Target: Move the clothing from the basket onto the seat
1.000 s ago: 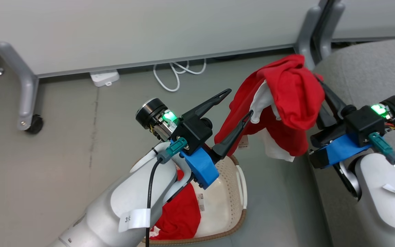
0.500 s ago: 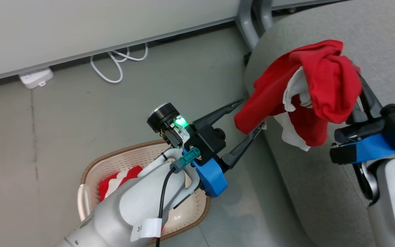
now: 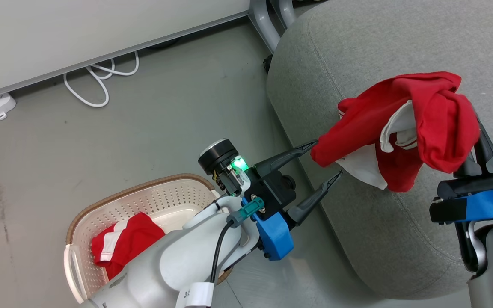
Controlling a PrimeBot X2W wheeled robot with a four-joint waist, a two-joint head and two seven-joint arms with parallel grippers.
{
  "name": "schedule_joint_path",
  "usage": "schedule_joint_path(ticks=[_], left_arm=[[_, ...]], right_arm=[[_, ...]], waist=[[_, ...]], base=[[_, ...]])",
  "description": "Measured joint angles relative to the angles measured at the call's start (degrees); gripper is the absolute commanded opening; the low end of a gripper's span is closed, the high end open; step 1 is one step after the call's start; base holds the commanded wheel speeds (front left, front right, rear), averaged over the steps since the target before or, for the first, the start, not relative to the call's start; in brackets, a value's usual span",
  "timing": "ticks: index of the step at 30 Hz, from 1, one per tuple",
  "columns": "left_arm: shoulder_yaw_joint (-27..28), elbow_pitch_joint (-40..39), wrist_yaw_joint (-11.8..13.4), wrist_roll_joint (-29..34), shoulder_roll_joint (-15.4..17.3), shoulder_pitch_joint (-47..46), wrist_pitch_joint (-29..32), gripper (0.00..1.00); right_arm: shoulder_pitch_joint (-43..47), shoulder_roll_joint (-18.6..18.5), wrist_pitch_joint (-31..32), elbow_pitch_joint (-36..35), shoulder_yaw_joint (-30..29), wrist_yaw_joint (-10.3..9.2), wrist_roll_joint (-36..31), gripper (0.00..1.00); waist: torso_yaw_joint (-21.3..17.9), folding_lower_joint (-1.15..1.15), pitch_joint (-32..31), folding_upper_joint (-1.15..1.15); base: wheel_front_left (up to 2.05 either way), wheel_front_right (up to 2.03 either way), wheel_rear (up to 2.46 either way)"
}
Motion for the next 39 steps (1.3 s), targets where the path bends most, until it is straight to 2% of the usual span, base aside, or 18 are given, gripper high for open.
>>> schedule_joint_path(ticks=[10, 13, 19, 27, 33, 39], left_arm=[[-0.45, -0.05, 0.0, -0.36, -0.08, -0.14, 0.0, 1.0], [-0.16, -0.32, 0.0, 0.14, 0.08, -0.99, 0.0, 1.0], [0.94, -1.67, 0.0, 1.63, 0.76, -3.41, -0.01, 1.0], [1.52, -2.96, 0.08, 4.01, 2.9, -7.21, 0.03, 1.0], [1.4, -4.65, 0.1, 5.33, 4.03, -10.4, 0.63, 1.0], [1.6, -6.55, 0.42, 6.3, 4.95, -12.68, 1.13, 1.0]], right_arm=[[-0.13, 0.37, 0.0, -0.31, -0.57, 0.0, -0.18, 0.0], [-3.18, -1.26, 0.0, -1.25, -0.44, 0.01, -0.57, 0.0], [-12.03, -6.24, 0.0, -3.9, -3.93, 0.01, -0.46, 0.0], [-26.24, -14.68, -0.01, -6.21, -13.79, 0.01, 0.73, 0.0], [-32.0, -20.24, -0.1, -0.45, -19.34, 0.01, 3.63, 0.0], [-32.62, -20.6, -0.1, 9.64, -21.03, 0.01, 2.88, 0.0]], waist=[[-0.43, 0.0, 0.18, 0.0], [-0.34, 0.0, 1.06, 0.0], [0.17, 0.0, 4.58, 0.0], [0.79, 0.0, 12.3, 0.0], [1.31, 0.01, 18.51, 0.0], [2.4, 0.01, 23.81, 0.0]], base=[[0.0, 0.0, 0.0], [0.0, 0.0, 0.0], [0.0, 0.0, 0.0], [0.0, 0.0, 0.0], [0.0, 0.0, 0.0], [0.0, 0.0, 0.0]])
